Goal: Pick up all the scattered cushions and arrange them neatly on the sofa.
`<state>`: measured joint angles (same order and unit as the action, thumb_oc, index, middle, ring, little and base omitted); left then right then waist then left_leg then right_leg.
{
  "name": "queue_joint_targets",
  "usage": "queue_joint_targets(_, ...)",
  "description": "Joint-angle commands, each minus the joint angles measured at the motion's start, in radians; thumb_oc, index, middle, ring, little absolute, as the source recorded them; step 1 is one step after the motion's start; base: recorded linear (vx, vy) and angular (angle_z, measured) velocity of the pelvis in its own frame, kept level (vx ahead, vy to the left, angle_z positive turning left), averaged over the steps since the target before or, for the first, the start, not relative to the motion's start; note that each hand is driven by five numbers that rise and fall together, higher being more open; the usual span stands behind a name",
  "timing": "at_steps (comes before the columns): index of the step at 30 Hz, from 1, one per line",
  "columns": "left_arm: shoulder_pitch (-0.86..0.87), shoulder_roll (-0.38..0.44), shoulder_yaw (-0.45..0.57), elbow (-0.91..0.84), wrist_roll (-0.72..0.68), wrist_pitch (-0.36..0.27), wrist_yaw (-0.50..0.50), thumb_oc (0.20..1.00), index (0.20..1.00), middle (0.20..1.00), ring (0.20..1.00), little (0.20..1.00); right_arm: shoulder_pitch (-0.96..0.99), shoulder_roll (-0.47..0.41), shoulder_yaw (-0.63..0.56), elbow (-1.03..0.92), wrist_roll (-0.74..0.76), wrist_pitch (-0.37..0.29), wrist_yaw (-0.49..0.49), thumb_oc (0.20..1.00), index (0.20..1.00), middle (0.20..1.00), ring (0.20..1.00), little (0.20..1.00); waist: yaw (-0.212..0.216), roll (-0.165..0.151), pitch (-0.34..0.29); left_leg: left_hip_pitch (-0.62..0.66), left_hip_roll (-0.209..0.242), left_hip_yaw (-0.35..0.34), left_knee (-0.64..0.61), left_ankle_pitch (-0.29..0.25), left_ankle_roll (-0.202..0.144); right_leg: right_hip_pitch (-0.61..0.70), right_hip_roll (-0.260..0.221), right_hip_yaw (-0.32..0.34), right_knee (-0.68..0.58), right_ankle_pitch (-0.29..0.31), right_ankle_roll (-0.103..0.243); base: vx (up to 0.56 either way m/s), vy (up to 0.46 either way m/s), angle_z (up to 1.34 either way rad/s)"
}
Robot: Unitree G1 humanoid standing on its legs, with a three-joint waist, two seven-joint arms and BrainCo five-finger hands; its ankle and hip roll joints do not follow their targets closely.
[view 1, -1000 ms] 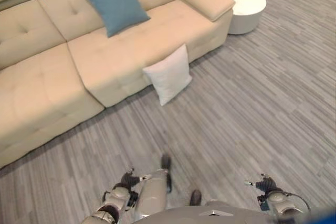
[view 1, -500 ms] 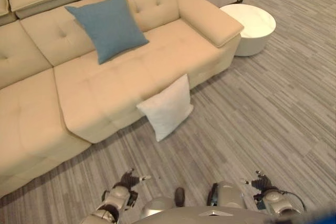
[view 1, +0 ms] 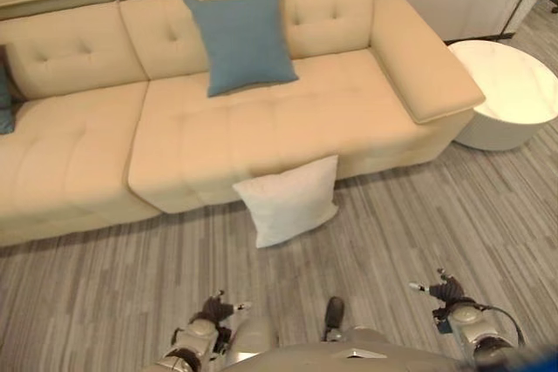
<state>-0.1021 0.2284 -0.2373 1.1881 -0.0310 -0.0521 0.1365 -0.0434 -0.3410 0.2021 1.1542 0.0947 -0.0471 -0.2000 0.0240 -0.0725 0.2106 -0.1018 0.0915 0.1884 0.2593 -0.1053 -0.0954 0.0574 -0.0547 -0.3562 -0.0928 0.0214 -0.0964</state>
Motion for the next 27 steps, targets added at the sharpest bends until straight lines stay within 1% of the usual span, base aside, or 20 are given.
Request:
queue_joint_targets(1,0.001,0.001,-0.013,0.014,-0.002,0.002,0.008,1.0,1.0,1.0,1.0,1.0,-0.005,-0.031,-0.025,0.013,0.027,0.003,-0.007,1.0,1.0,1.0,1.0,1.0,-0.016,0.003,-0.01,-0.077,-0.031,0.037,-0.035,0.078,0.054,0.029,-0.024,0.115,0.061,-0.102,0.165,0.32,0.155,0.91)
queue_joint_targets(2,0.011,0.004,-0.001,0.023,-0.01,0.003,0.006,1.0,1.0,1.0,1.0,1.0,-0.005,-0.019,-0.018,0.012,0.019,0.004,0.002,1.0,1.0,1.0,1.0,1.0,-0.005,0.007,-0.014,-0.056,-0.049,0.005,-0.071,0.075,0.057,0.038,-0.029,0.113,0.089,-0.121,0.17,0.28,0.165,0.25)
queue_joint_targets(3,0.018,0.007,0.003,0.024,-0.008,0.004,0.005,1.0,1.0,1.0,1.0,1.0,-0.002,-0.014,-0.018,0.01,0.016,0.004,0.003,1.0,1.0,1.0,1.0,1.0,-0.004,0.006,-0.022,-0.039,-0.06,-0.001,-0.093,0.072,0.064,0.04,-0.034,0.111,0.104,-0.123,0.175,0.35,0.235,-0.54)
queue_joint_targets(4,0.025,0.014,0.012,0.023,-0.007,0.004,0.002,1.0,1.0,1.0,1.0,1.0,-0.001,-0.01,-0.019,0.006,0.01,0.002,0.006,1.0,1.0,1.0,1.0,1.0,0.003,0.006,-0.033,-0.013,-0.075,-0.004,-0.12,0.06,0.08,0.037,-0.044,0.117,0.136,-0.135,0.185,0.29,0.204,-0.64)
queue_joint_targets(5,0.031,0.022,0.021,0.023,-0.006,0.006,0.0,1.0,1.0,1.0,1.0,1.0,-0.004,-0.007,-0.026,0.0,0.01,0.002,0.012,1.0,1.0,1.0,1.0,1.0,0.011,0.011,-0.038,0.021,-0.09,-0.008,-0.139,0.042,0.098,0.018,-0.066,0.115,0.217,-0.142,0.199,0.22,0.168,-0.46)
queue_joint_targets(6,0.031,0.022,0.021,0.023,-0.006,0.006,0.0,1.0,1.0,1.0,1.0,1.0,-0.004,-0.007,-0.026,0.0,0.01,0.002,0.012,1.0,1.0,1.0,1.0,1.0,0.011,0.012,-0.041,0.018,-0.09,-0.008,-0.14,0.045,0.098,0.015,-0.066,0.116,0.216,-0.14,0.198,0.14,0.133,-0.18)
queue_joint_targets(7,0.032,0.026,0.024,0.022,-0.007,0.007,0.001,1.0,1.0,1.0,1.0,1.0,-0.008,-0.007,-0.026,0.0,0.006,0.003,0.012,1.0,1.0,1.0,1.0,1.0,0.012,0.015,-0.034,0.032,-0.095,-0.011,-0.138,0.033,0.109,-0.007,-0.079,0.117,0.277,-0.136,0.206,0.09,0.115,0.09)
queue_joint_targets(8,0.03,0.036,0.026,0.017,-0.01,0.007,0.002,1.0,1.0,1.0,1.0,1.0,-0.019,-0.006,-0.022,-0.006,0.008,0.003,0.014,1.0,1.0,1.0,1.0,1.0,0.007,0.025,-0.019,0.049,-0.102,-0.027,-0.136,0.023,0.124,-0.065,-0.093,0.137,0.398,-0.115,0.222,0.12,0.143,0.22)
queue_joint_targets(9,0.032,0.039,0.026,0.018,-0.011,0.005,0.002,1.0,1.0,1.0,1.0,1.0,-0.021,-0.006,-0.024,-0.008,0.01,0.002,0.014,1.0,1.0,1.0,1.0,1.0,0.003,0.032,-0.013,0.058,-0.105,-0.038,-0.141,0.02,0.129,-0.097,-0.089,0.163,0.444,-0.107,0.225,0.13,0.111,0.18)
queue_joint_targets(10,0.033,0.04,0.027,0.017,-0.012,0.004,0.003,1.0,1.0,1.0,1.0,1.0,-0.024,-0.007,-0.026,-0.009,0.012,0.001,0.014,1.0,1.0,1.0,1.0,1.0,0.0,0.038,-0.014,0.068,-0.106,-0.047,-0.146,0.017,0.131,-0.122,-0.083,0.183,0.464,-0.1,0.225,0.13,0.045,0.37)
queue_joint_targets(11,0.034,0.042,0.028,0.017,-0.013,0.002,0.004,1.0,1.0,1.0,1.0,1.0,-0.028,-0.009,-0.024,-0.012,0.013,-0.001,0.014,1.0,1.0,1.0,1.0,1.0,-0.006,0.042,-0.012,0.084,-0.109,-0.064,-0.156,0.014,0.131,-0.138,-0.067,0.205,0.454,-0.11,0.215,0.16,-0.001,0.7)
queue_joint_targets(12,0.038,0.042,0.03,0.017,-0.014,0.0,0.005,1.0,1.0,1.0,1.0,1.0,-0.029,-0.01,-0.022,-0.016,0.012,-0.001,0.015,1.0,1.0,1.0,1.0,1.0,-0.009,0.044,-0.014,0.094,-0.114,-0.078,-0.164,0.015,0.129,-0.154,-0.06,0.224,0.42,-0.106,0.213,0.16,-0.046,0.87)
queue_joint_targets(13,0.038,0.044,0.032,0.019,-0.013,0.0,0.004,1.0,1.0,1.0,1.0,1.0,-0.031,-0.011,-0.021,-0.021,0.012,-0.002,0.014,1.0,1.0,1.0,1.0,1.0,-0.011,0.044,-0.013,0.103,-0.115,-0.083,-0.17,0.013,0.126,-0.148,-0.066,0.227,0.385,-0.1,0.215,0.21,-0.122,0.73)
queue_joint_targets(14,0.038,0.044,0.033,0.03,-0.011,-0.005,0.008,1.0,1.0,1.0,1.0,1.0,-0.039,-0.015,-0.016,-0.029,0.007,-0.004,0.013,1.0,1.0,1.0,1.0,1.0,-0.019,0.043,-0.011,0.117,-0.118,-0.102,-0.175,0.007,0.121,-0.177,-0.075,0.25,0.309,-0.065,0.223,0.22,-0.148,0.49)
queue_joint_targets(16,0.028,0.046,0.026,0.034,-0.003,-0.011,0.005,1.0,1.0,1.0,1.0,1.0,-0.044,-0.027,-0.013,-0.043,-0.004,-0.002,0.011,1.0,1.0,1.0,1.0,1.0,-0.034,0.033,-0.005,0.133,-0.131,-0.138,-0.162,-0.009,0.111,-0.178,-0.077,0.315,0.228,-0.04,0.244,0.19,-0.174,0.39)
queue_joint_targets(19,0.03,0.042,0.027,0.04,-0.002,-0.013,0.007,1.0,1.0,1.0,1.0,1.0,-0.047,-0.032,-0.004,-0.031,-0.019,-0.001,0.013,1.0,1.0,1.0,1.0,1.0,-0.027,0.021,-0.027,0.138,-0.127,-0.156,-0.156,-0.014,0.096,-0.139,-0.07,0.307,0.196,-0.04,0.231,0.12,-0.185,0.66)
queue_joint_targets(22,0.032,0.038,0.02,0.039,0.001,-0.011,0.004,1.0,1.0,1.0,1.0,1.0,-0.045,-0.04,-0.004,-0.03,-0.018,-0.004,0.017,1.0,1.0,1.0,1.0,1.0,-0.026,0.021,-0.047,0.144,-0.114,-0.18,-0.166,-0.008,0.08,-0.106,-0.055,0.292,0.18,-0.049,0.219,0.08,-0.134,0.51)
queue_joint_targets(23,0.032,0.038,0.02,0.039,0.001,-0.011,0.004,1.0,1.0,1.0,1.0,1.0,-0.045,-0.04,-0.004,-0.03,-0.018,-0.004,0.017,1.0,1.0,1.0,1.0,1.0,-0.027,0.021,-0.046,0.144,-0.114,-0.18,-0.167,-0.008,0.08,-0.105,-0.055,0.291,0.18,-0.049,0.219,0.07,-0.153,0.3)
queue_joint_targets(27,0.036,0.036,0.013,0.035,0.0,-0.009,0.002,1.0,1.0,1.0,1.0,1.0,-0.041,-0.05,-0.006,-0.043,-0.009,-0.015,0.018,1.0,1.0,1.0,1.0,1.0,-0.024,0.02,-0.052,0.145,-0.092,-0.216,-0.164,0.008,0.051,-0.063,-0.033,0.256,0.165,-0.077,0.191,0.02,-0.18,0.22)
